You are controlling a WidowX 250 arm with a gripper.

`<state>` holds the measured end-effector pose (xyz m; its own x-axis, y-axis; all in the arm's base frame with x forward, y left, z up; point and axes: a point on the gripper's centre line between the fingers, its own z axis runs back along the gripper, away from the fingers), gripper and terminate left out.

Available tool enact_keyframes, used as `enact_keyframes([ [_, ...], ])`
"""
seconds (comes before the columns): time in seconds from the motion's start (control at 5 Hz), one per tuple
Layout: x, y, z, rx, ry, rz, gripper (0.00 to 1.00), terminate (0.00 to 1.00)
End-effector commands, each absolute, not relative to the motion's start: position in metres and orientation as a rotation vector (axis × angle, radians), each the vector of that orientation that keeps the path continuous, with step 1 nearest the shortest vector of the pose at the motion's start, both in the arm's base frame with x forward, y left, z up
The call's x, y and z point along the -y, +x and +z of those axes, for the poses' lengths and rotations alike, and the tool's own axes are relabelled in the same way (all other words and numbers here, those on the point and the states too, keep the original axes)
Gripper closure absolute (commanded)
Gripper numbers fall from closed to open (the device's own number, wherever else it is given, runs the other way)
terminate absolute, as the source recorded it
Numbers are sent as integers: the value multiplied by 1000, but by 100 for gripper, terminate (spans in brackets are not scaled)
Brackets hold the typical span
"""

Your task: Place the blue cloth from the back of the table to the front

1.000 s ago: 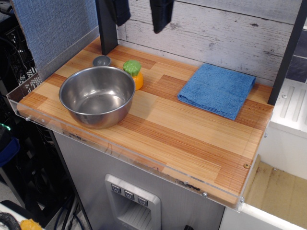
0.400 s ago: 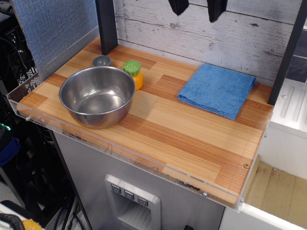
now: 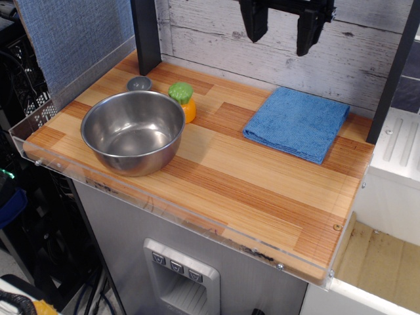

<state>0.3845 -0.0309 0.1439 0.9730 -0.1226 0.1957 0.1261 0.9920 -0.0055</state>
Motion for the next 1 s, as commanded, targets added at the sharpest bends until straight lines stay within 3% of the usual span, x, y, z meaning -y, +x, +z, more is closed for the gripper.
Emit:
enact_keyframes([
  [0.0,29,392,135,200,-9,-100,0,0],
  [0.8,55,426,81,151,-6,-158,0,0],
])
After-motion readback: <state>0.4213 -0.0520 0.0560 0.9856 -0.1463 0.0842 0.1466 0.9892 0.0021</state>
